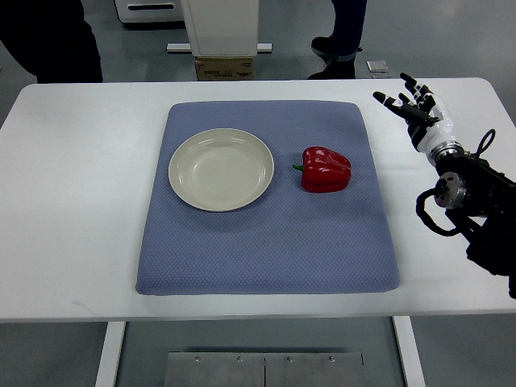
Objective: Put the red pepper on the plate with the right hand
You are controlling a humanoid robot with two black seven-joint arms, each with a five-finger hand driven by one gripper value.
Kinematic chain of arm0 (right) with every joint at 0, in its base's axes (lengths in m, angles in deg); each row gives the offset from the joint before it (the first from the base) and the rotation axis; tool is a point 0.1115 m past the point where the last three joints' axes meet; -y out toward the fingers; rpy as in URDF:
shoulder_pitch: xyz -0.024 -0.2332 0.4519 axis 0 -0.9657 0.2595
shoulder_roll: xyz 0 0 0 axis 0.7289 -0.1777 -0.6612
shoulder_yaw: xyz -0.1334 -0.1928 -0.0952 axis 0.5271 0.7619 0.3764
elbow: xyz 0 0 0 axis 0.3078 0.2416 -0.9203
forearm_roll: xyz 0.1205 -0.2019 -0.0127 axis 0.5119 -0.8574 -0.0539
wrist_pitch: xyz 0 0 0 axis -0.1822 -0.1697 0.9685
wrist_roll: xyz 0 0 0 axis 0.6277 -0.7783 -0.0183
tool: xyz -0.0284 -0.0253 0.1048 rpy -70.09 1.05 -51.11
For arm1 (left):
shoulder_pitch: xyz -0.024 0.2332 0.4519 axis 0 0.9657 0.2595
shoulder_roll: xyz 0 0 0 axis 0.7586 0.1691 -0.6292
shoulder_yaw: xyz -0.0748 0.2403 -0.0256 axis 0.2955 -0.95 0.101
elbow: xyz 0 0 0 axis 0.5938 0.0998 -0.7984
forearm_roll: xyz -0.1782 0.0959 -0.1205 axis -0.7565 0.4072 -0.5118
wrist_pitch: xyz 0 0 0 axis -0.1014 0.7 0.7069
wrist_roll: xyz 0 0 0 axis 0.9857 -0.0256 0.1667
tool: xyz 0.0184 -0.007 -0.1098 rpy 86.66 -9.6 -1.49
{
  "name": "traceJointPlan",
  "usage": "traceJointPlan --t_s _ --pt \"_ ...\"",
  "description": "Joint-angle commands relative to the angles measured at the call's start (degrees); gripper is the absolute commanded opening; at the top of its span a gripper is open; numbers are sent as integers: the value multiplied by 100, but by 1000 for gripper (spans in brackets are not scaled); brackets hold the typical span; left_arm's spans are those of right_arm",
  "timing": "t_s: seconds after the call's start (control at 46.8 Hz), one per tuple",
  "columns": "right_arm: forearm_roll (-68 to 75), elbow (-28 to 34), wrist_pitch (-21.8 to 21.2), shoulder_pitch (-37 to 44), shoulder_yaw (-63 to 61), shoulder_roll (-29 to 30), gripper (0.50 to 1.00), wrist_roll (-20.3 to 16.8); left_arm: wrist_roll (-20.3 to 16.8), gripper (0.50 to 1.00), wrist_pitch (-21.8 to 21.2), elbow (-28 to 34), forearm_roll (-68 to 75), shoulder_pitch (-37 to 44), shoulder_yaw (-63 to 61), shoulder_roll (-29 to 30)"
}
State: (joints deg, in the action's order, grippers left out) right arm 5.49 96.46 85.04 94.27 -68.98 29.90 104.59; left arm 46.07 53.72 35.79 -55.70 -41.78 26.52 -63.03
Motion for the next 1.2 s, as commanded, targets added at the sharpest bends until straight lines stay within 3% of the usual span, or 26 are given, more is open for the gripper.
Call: traceJointPlan --t_s 0.0,1.175 --pt "1 5 0 0 5 0 1000 1 -2 1000 32 0 9 103 -8 0" --pt "1 -3 -105 -88 5 17 1000 10 -1 1000 -3 1 0 113 1 0"
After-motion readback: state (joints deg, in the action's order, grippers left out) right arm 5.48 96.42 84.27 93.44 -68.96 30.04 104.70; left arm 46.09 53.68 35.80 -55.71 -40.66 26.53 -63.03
